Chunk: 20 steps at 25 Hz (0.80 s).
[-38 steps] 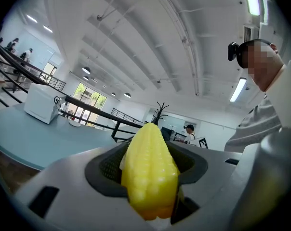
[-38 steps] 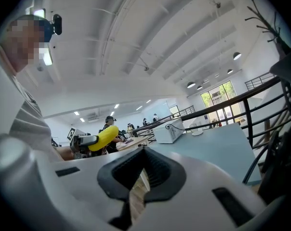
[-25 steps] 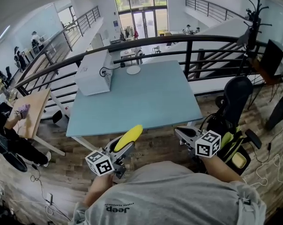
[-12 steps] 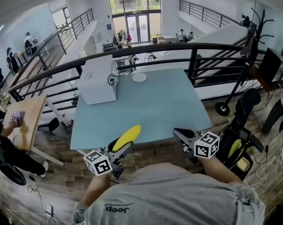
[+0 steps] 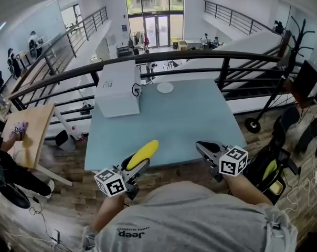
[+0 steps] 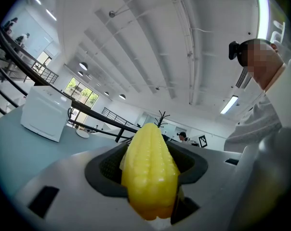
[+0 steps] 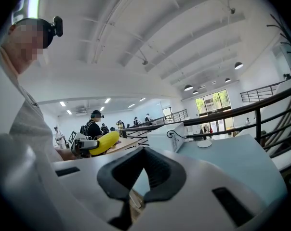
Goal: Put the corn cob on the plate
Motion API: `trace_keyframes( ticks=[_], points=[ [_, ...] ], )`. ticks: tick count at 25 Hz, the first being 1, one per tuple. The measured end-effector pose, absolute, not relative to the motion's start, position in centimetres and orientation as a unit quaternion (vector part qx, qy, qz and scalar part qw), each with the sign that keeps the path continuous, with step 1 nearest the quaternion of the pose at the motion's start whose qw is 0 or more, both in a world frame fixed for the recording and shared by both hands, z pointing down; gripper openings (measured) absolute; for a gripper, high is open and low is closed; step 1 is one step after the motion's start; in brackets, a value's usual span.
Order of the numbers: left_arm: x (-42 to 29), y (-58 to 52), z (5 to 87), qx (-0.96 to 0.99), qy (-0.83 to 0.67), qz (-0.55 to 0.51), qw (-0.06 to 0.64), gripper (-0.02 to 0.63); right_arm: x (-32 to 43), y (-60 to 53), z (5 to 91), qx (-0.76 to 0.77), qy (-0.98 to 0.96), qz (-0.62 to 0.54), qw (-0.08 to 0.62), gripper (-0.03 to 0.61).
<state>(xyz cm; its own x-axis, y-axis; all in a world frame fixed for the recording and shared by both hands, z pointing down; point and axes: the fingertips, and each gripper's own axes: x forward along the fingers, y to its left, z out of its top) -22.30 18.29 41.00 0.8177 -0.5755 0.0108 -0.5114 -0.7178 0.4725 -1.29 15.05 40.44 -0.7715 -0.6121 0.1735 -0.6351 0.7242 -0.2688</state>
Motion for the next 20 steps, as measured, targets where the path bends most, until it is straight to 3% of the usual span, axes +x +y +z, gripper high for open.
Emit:
trace_keyframes(
  ticks=[11,20],
  points=[
    [-24.6,16.2,41.8,0.915,-0.322,-0.068,0.232,0.252,-4.0,11.7,41.0,0.304,-0.939,0.158,0.043,0.017],
    [-18.6,13.0,41.9,0.903,-0.357,-0.069,0.229,0.252,0.5,5.7,42.1,0.255,-0.952,0.167,0.04,0.017]
  ],
)
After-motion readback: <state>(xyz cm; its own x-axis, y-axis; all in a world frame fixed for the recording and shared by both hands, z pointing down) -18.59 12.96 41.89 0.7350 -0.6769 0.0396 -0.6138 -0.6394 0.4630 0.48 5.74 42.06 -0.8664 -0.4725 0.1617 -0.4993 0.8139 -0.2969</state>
